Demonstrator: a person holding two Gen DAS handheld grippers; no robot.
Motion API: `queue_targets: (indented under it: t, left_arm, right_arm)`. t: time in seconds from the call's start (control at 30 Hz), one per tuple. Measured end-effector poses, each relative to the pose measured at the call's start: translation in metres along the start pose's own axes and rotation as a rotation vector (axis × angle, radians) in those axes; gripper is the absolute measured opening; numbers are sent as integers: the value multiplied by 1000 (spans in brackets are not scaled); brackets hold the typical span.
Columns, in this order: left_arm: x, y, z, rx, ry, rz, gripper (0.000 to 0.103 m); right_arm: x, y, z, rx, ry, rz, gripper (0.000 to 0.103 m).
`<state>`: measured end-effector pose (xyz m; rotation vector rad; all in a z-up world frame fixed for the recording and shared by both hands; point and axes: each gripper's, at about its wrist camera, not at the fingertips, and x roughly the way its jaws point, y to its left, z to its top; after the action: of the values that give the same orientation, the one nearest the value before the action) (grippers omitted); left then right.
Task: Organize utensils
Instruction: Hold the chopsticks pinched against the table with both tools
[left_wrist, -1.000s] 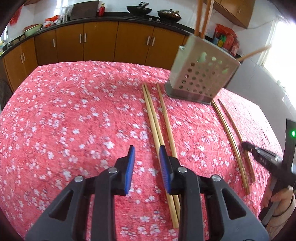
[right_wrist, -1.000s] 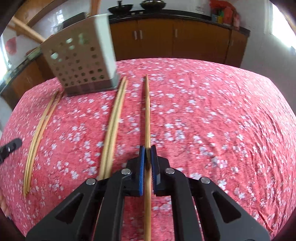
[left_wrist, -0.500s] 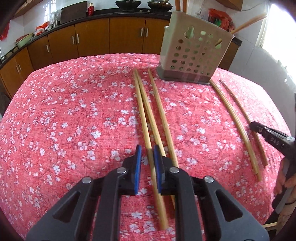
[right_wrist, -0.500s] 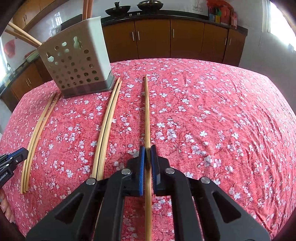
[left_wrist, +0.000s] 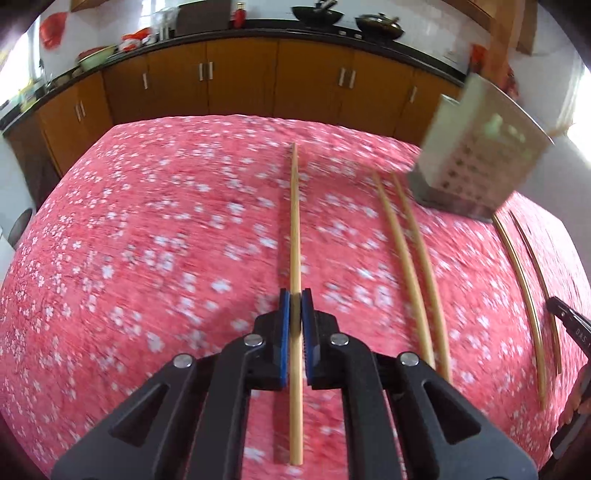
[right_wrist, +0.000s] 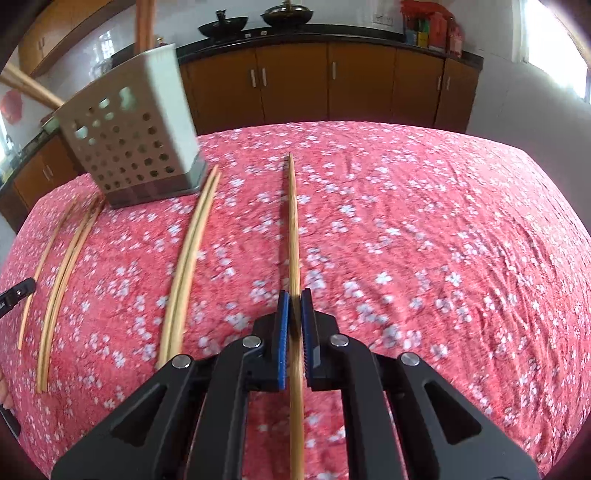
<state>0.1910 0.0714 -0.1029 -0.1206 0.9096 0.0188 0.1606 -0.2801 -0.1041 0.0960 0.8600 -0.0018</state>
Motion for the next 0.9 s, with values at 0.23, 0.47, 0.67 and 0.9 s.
queue_targets:
  t: [0.23,0.47,0.67,0.9]
  left_arm:
    - [-2,3,-4,9,-32,-4,11]
    - [-7,13,-7,-33,-34,-46,11]
    - [-8,13,-7,-34,-34,-45,11]
    - [-8,14,-8,-47,-35,-58,11]
  right_arm:
    - [0,-2,-2,3,-19,-6,9]
    - [-4,-2,-4,3,-19,-9,9]
    - [-3,-3,-3,8,-17,-2,9]
    - [-3,-4,-2,13,-16,-2,9]
